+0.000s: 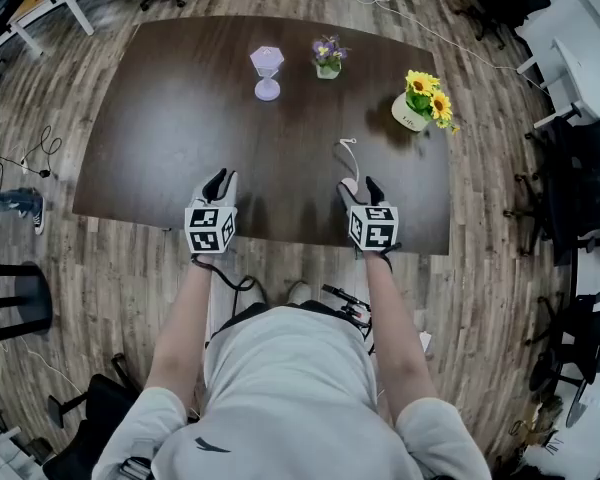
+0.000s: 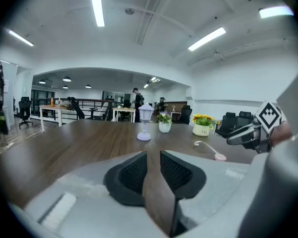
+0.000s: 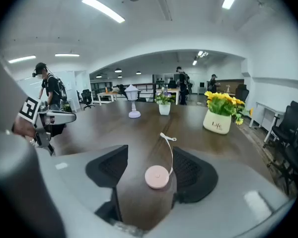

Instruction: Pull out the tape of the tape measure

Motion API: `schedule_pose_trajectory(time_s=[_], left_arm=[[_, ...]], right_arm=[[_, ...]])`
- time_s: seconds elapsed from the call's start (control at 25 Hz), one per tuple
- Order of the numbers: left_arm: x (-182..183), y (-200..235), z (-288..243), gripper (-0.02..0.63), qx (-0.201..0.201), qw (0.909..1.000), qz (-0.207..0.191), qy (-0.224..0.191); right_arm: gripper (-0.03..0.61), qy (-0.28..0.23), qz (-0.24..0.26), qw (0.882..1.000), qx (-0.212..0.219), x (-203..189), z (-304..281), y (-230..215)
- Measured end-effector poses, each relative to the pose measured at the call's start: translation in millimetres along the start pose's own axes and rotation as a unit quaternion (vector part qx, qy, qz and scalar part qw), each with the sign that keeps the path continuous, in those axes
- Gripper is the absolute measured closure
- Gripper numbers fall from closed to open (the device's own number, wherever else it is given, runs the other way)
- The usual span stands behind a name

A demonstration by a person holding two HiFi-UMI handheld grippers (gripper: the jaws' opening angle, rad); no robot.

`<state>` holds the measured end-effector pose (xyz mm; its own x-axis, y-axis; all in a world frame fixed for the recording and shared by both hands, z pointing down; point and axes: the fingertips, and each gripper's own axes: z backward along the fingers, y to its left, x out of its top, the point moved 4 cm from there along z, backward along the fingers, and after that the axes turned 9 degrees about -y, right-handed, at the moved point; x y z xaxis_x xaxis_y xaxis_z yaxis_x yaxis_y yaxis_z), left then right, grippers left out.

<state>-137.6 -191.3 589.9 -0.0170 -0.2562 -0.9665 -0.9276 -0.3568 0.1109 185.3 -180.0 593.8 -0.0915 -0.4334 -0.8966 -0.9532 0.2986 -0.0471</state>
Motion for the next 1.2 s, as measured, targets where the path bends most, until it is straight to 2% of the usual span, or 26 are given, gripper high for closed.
schedule_pose_trajectory(time_s=[0.2,0.4,0.6,0.72,0.76,0.92,1.2], left_arm=[[59.2,-18.0,17.1,0.520,-0.023,0.9959,-0.031,-0.082],[109.0,-32.9,46.1,0.528,-0.038,0.9865,-0.046,-0.152],[141.1,-43.5,69.6,0.566,-0.044,0.9777,-0.066,-0.195],[151.8,-44.6,78.6,0.597,-0.041,0.9749,-0.065,-0.209],[154.4,-44.5,81.0,0.607,-0.040,0.9743,-0.064,-0.212],[162.5,-47.4,89.4,0.607,-0.042,0.9715,-0.068,-0.223],[160.1,-56.6,96.9,0.607,-0.048,0.9696,-0.082,-0.225]], right_arm=[[0.304,-0.091,0.029,0.995,0.006,48.0,34.6,17.9],[0.314,-0.182,0.029,0.983,0.024,93.2,76.9,38.4],[0.397,-0.256,0.029,0.966,0.039,121.9,113.7,50.8],[0.452,-0.276,0.026,0.960,0.033,129.8,128.7,50.8],[0.488,-0.280,0.029,0.959,0.031,131.5,132.2,51.3],[0.567,-0.288,0.045,0.956,0.029,135.2,143.9,56.0],[0.578,-0.285,0.045,0.957,0.020,131.0,151.1,54.5]])
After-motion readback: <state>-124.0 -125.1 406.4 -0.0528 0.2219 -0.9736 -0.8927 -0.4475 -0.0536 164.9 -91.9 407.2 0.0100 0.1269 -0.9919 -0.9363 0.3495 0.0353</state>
